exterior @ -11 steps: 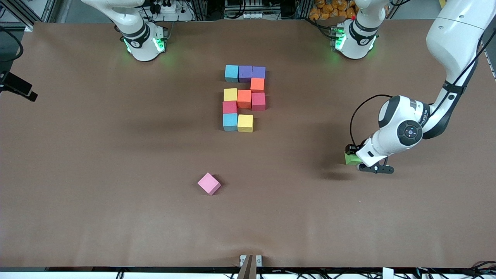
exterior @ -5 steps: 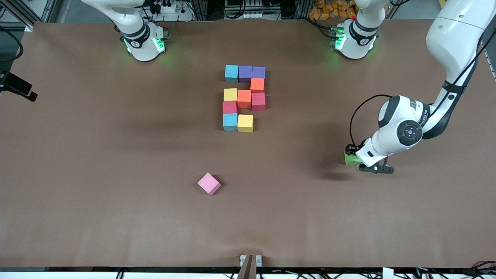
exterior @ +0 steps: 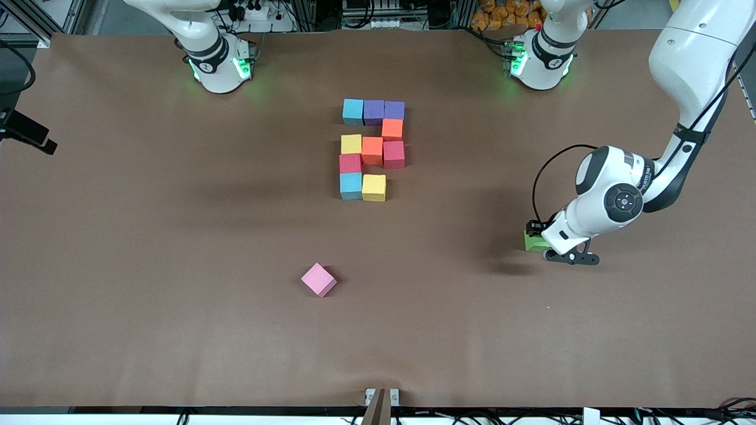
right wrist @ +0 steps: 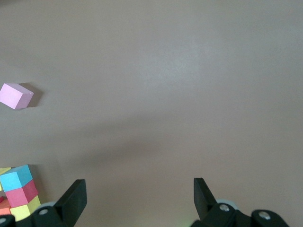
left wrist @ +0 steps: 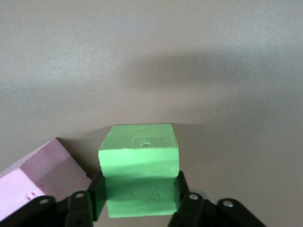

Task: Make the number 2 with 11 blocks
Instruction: 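Close the left gripper on the green block, then lift the green block with the left gripper toward the figure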

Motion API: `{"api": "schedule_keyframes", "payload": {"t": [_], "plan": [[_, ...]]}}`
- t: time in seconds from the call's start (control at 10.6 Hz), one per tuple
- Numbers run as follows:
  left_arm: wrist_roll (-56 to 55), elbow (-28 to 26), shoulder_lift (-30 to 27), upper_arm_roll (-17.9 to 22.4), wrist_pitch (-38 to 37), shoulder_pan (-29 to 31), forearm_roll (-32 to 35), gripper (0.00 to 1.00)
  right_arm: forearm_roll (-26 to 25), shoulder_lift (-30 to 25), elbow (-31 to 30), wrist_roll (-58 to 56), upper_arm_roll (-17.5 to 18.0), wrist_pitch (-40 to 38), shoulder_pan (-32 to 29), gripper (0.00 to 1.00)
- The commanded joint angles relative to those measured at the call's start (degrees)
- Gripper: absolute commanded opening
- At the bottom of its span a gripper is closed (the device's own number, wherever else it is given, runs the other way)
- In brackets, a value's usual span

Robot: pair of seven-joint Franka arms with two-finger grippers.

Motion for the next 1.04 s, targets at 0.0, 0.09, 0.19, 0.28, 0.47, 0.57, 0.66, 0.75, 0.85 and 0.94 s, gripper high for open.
{"api": "schedule_keyframes", "payload": {"t": [0.0, 0.09, 0.19, 0.28, 0.47, 0.57, 0.66, 0.75, 0.85, 0.94], "plan": [[-1.43, 1.27, 0.11, -0.21, -0.97, -1.22, 1.25, 0.48, -0.55, -0.37, 0.53, 0.01, 0.42, -0.77, -0.86, 1.0], [-2.57, 1.27, -0.07, -0.21, -1.05, -1.84, 1.17, 0.46, -0.55, -0.37, 0.53, 0.01, 0.42, -0.77, -0.86, 1.0], [-3.1, 1.27, -0.07, -0.21, -1.14, -2.28, 1.16, 0.46, -0.55, -0.37, 0.53, 0.01, 0.42, -0.77, -0.86, 1.0], [-3.11, 1.27, -0.24, -0.21, -1.23, -2.19, 1.16, 0.44, -0.55, -0.37, 0.53, 0.01, 0.42, -0.77, -0.86, 1.0], [-4.24, 2.75, -0.33, -1.52, -3.23, -2.37, 0.38, 0.39, -0.55, -0.37, 0.53, 0.01, 0.42, -0.77, -0.95, 1.0], [-6.95, 4.07, -0.33, -3.36, -6.03, -2.54, 0.46, 0.39, -0.55, -0.37, 0.53, -0.07, 0.42, -0.77, -0.95, 1.0], [-8.89, 5.04, -0.25, -4.6, -7.11, -3.33, 0.37, 0.38, -0.55, -0.29, 0.53, -0.07, 0.42, -0.77, -1.04, 1.0], [-11.17, 5.75, -0.33, -4.7, -7.73, -4.73, 0.29, 0.38, -0.55, -0.29, 0.53, -0.07, 0.42, -0.77, -1.21, 1.0], [-12.93, 5.93, -0.33, -4.78, -8.25, -5.96, 0.29, 0.38, -0.55, -0.29, 0.53, -0.07, 0.42, -0.77, -1.3, 1.0], [-14.52, 6.28, -0.33, -4.87, -8.35, -7.28, 0.2, 0.38, -0.55, -0.29, 0.53, 0.01, 0.42, -0.77, -1.48, 1.0]]}}
